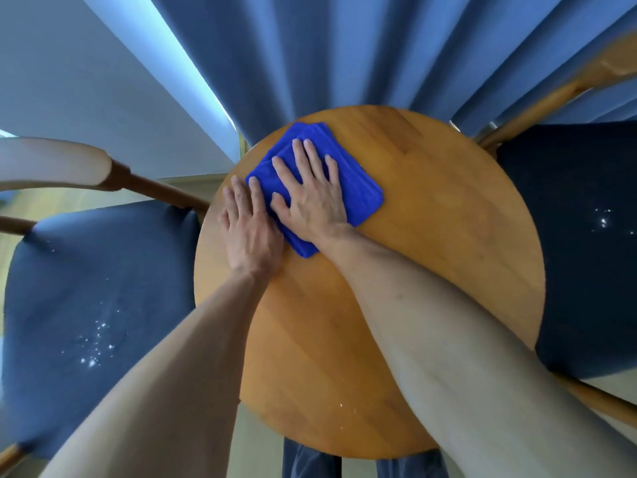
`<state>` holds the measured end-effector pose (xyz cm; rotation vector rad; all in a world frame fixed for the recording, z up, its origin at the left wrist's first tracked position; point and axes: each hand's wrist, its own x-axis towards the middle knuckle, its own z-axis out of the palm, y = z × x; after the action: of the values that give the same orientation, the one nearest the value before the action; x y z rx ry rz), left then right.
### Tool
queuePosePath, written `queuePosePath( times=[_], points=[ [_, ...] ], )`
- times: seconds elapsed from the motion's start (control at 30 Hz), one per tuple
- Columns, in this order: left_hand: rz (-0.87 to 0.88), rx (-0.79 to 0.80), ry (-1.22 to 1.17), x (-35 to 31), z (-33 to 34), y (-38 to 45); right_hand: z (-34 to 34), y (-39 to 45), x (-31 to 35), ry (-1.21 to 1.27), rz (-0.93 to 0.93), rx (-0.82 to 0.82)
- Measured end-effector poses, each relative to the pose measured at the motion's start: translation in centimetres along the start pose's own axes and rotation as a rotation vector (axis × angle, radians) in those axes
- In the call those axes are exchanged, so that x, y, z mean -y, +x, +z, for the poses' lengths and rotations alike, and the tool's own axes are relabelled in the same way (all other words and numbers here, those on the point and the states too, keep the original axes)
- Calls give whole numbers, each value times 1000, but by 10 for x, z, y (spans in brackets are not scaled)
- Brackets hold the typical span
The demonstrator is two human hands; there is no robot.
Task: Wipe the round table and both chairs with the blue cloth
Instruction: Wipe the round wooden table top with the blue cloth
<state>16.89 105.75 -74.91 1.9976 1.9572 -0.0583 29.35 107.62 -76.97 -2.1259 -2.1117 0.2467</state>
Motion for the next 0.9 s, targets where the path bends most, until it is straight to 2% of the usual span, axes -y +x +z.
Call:
queuePosePath(
  times=[0.13,0.33,0.4,0.5,0.6,0.9],
  points=[
    [195,6,85,-41,-2,32,-9,17,-51,6,106,-49],
    [345,76,110,-145,11,70,-27,22,-159,-74,230,-30],
    [357,126,103,-179,19,74,-33,21,-192,-67,348,-33],
    [283,152,80,-207,26,71,-38,11,-217,-52,555,-48],
    [268,158,114,-207,29,56,-39,1,-219,-54,579,-54],
    [281,139,201,-148,30,1,-42,-65,-228,-35,720,-87]
  ],
)
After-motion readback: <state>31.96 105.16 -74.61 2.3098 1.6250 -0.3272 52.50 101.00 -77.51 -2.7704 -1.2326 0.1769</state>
